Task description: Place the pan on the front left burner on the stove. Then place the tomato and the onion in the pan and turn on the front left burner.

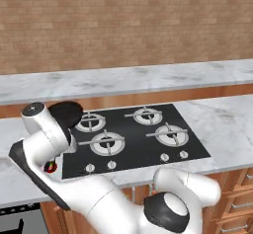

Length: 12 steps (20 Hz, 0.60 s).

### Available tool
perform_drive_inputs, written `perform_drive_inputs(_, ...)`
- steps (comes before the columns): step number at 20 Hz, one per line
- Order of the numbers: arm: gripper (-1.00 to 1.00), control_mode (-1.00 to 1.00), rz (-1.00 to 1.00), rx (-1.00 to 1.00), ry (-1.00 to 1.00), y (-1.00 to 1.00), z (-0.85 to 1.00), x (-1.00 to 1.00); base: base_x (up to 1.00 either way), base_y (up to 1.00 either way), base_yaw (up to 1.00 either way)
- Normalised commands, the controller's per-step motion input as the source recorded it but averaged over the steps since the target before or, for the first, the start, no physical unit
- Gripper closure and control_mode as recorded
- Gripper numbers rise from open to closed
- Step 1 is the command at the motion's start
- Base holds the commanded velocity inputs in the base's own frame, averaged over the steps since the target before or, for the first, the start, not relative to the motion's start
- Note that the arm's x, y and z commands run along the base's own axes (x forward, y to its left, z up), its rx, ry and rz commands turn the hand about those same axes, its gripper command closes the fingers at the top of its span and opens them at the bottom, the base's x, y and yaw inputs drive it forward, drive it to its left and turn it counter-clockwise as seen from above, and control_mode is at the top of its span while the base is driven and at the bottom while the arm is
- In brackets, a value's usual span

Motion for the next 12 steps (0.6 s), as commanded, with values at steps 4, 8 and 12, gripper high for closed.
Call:
perform_drive_inputs(4, 1.0, -1.0, -0.1, 0.09, -0.02, -0.6, 0.12, -0.27, 0.0, 0.0, 0.0)
perform_drive_inputs(8, 1.0, -1.0, -0.13, 0.11, 0.0, -0.45, 0.16, -0.03, 0.0, 0.0, 0.0)
perform_drive_inputs(12, 1.0, -1.0, -0.16, 0.11, 0.0, -0.3, 0.15, 0.0, 0.0, 0.0, 0.0)
